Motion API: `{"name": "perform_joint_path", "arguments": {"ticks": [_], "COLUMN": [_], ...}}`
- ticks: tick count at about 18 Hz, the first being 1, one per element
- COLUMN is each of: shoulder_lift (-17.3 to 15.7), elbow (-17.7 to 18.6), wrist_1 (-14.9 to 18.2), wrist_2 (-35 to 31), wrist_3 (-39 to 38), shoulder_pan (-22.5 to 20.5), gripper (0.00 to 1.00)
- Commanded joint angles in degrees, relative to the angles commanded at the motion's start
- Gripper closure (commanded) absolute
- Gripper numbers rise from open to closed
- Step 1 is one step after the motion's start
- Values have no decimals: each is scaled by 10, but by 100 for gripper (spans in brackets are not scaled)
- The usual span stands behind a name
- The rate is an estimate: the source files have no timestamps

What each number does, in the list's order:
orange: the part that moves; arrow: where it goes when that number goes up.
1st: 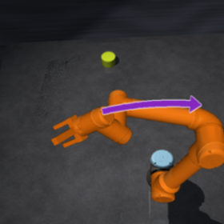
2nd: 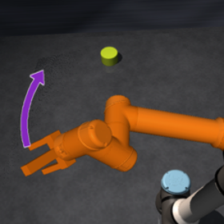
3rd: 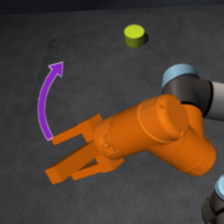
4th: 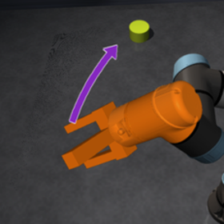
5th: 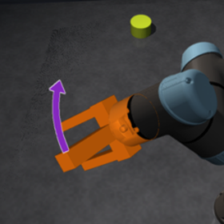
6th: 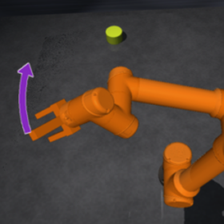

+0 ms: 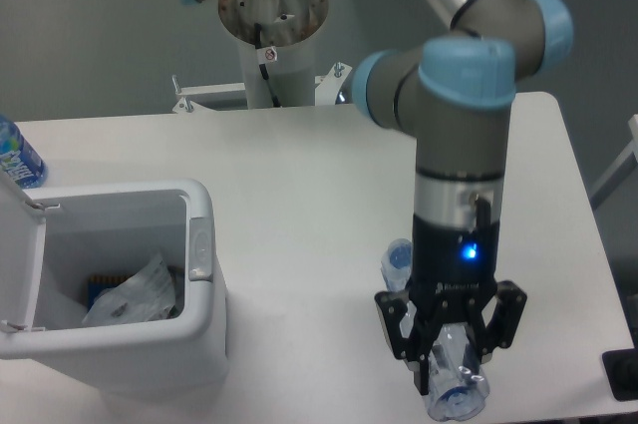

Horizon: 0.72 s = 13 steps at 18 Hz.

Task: Place the trash in the trash can
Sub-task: 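Lift the water bottle and carry it toward the trash bin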

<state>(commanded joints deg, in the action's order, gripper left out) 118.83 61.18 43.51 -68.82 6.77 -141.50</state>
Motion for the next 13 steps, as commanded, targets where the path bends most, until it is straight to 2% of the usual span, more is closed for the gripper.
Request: {"name": "perform_joint_path", "arguments": {"ticks": [5,13], "shoulder_lift": [-9,-44], "elbow": [-1,-6], "wrist_1": [0,0], "wrist_2": [-1,-1], "wrist_3": [-10,-54], "shoulder_pan": [40,110], "gripper": [47,47]}}
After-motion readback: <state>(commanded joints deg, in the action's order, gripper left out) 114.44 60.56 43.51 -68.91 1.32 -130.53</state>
